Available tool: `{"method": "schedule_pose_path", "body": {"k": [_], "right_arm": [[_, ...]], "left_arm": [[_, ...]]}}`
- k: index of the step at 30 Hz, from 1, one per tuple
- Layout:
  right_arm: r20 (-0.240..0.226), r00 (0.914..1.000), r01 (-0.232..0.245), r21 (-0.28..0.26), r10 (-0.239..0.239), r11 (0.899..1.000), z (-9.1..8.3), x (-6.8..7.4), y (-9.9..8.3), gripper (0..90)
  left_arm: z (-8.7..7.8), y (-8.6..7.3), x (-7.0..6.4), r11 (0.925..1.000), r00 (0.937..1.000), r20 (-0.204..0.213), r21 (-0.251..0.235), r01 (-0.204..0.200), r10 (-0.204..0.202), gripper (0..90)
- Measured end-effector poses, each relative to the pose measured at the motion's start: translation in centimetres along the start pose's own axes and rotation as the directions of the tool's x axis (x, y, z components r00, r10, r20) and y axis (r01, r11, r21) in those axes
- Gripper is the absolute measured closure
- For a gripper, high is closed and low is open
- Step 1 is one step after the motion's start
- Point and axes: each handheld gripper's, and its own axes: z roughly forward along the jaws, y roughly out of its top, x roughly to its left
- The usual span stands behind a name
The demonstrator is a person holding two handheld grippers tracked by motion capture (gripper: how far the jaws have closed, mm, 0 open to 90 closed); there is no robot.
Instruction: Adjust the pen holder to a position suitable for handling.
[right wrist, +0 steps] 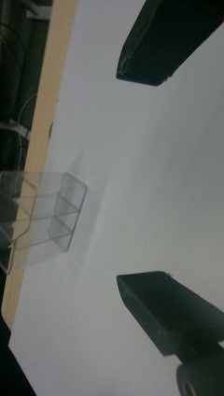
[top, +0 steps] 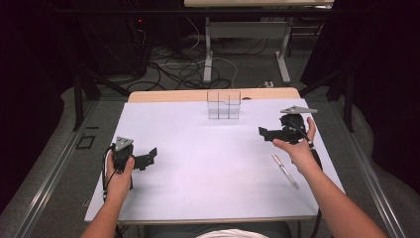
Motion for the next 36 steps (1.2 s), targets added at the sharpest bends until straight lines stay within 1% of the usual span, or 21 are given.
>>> {"method": "schedule_pose_path", "body": {"k": [2, 5, 8, 9, 13, 15, 16, 17, 19, 22, 24, 25, 26, 27, 28, 30, 31, 32, 33, 35, 36], "right_arm": [[-0.020, 0.9995, 0.025, -0.003, -0.026, 1.000, 0.1, 1.0, 1.1, 4.8], [-0.056, 0.9970, 0.053, -0.002, -0.053, 0.999, 0.4, 2.1, 2.7, 8.0], [-0.065, 0.9942, 0.085, -0.013, -0.086, 0.996, 0.6, 3.1, 4.1, 14.4], [-0.069, 0.9924, 0.101, -0.018, -0.102, 0.995, 0.7, 3.5, 4.6, 14.9], [-0.085, 0.9833, 0.160, -0.018, -0.161, 0.987, 1.4, 4.5, 6.2, 15.4], [-0.095, 0.9788, 0.181, -0.011, -0.181, 0.983, 1.8, 4.9, 6.9, 16.3], [-0.101, 0.9756, 0.195, -0.010, -0.195, 0.981, 2.0, 5.0, 7.2, 16.9], [-0.103, 0.9722, 0.210, -0.010, -0.210, 0.978, 2.1, 5.1, 7.6, 17.8], [-0.106, 0.9641, 0.244, -0.009, -0.243, 0.970, 2.4, 5.4, 8.3, 20.7], [-0.106, 0.9570, 0.273, 0.015, -0.270, 0.962, 2.9, 5.7, 9.2, 23.3], [-0.098, 0.9486, 0.305, 0.030, -0.301, 0.952, 3.2, 5.9, 9.8, 26.5], [-0.096, 0.9405, 0.330, 0.031, -0.326, 0.943, 3.3, 6.0, 10.1, 28.3], [-0.087, 0.9286, 0.364, 0.030, -0.361, 0.931, 3.5, 6.0, 10.3, 30.7], [-0.072, 0.9179, 0.393, 0.038, -0.390, 0.919, 3.6, 6.2, 10.6, 32.5], [-0.069, 0.9068, 0.419, 0.040, -0.416, 0.907, 3.7, 6.2, 10.8, 34.4], [-0.067, 0.8985, 0.438, 0.061, -0.434, 0.897, 4.1, 6.3, 11.1, 36.4], [-0.067, 0.8973, 0.441, 0.075, -0.436, 0.895, 4.3, 6.4, 11.2, 36.8], [-0.067, 0.8930, 0.450, 0.088, -0.445, 0.889, 4.6, 6.5, 11.3, 37.3], [-0.067, 0.8880, 0.460, 0.105, -0.455, 0.882, 4.8, 6.5, 11.4, 38.1], [-0.064, 0.8753, 0.483, 0.125, -0.479, 0.866, 5.4, 6.6, 11.4, 38.9], [-0.068, 0.8648, 0.502, 0.136, -0.498, 0.854, 5.8, 6.6, 11.5, 39.7]], "left_arm": [[0.0, 0.0, -0.1, 1.0000, 1.0000, 0.003, -0.001, 0.002, -0.002, 0.1], [0.0, 0.0, 0.0, 1.0000, 1.0000, 0.003, 0.000, -0.005, 0.005, 0.1], [0.0, -0.1, 0.1, 1.0000, 1.0000, 0.003, -0.001, -0.001, 0.001, 0.1], [-0.1, -0.1, 0.1, 1.0000, 1.0000, 0.003, 0.002, -0.002, 0.002, 0.1], [-0.1, -0.1, 0.2, 1.0000, 1.0000, 0.003, 0.004, -0.004, 0.004, 0.1], [-0.1, -0.1, 0.2, 1.0000, 1.0000, 0.004, 0.003, -0.005, 0.005, 0.1], [-0.1, -0.1, 0.2, 1.0000, 1.0000, 0.003, 0.003, -0.008, 0.008, 0.1], [-0.1, -0.1, 0.2, 1.0000, 1.0000, 0.005, 0.002, 0.002, -0.002, 0.1], [-0.1, -0.1, 0.2, 1.0000, 1.0000, 0.006, 0.003, -0.004, 0.004, 0.1], [-0.1, -0.1, 0.2, 1.0000, 0.9999, 0.010, -0.001, 0.004, -0.004, 0.1], [-0.1, -0.1, 0.2, 1.0000, 0.9999, 0.011, -0.001, 0.003, -0.003, 0.1], [-0.1, -0.1, 0.2, 1.0000, 0.9999, 0.012, -0.001, 0.001, -0.001, 0.1], [-0.1, -0.1, 0.2, 1.0000, 0.9999, 0.012, 0.001, -0.006, 0.006, 0.1], [-0.1, -0.1, 0.2, 1.0000, 0.9999, 0.012, 0.000, -0.007, 0.007, 0.1], [-0.1, -0.1, 0.2, 1.0000, 0.9999, 0.012, 0.000, -0.006, 0.006, 0.1], [-0.1, -0.1, 0.3, 1.0000, 0.9999, 0.012, 0.000, -0.006, 0.006, 0.1], [-0.1, -0.1, 0.2, 1.0000, 0.9999, 0.015, -0.001, 0.001, -0.001, 0.1], [-0.1, -0.1, 0.2, 1.0000, 0.9999, 0.014, -0.001, -0.003, 0.003, 0.1], [0.0, -0.1, 0.2, 1.0000, 0.9999, 0.016, -0.005, 0.006, -0.005, 0.1], [0.0, -0.1, 0.2, 1.0000, 0.9999, 0.016, -0.004, -0.001, 0.001, 0.1], [0.0, -0.1, 0.2, 1.0000, 0.9999, 0.016, -0.004, -0.002, 0.002, 0.1]]}}
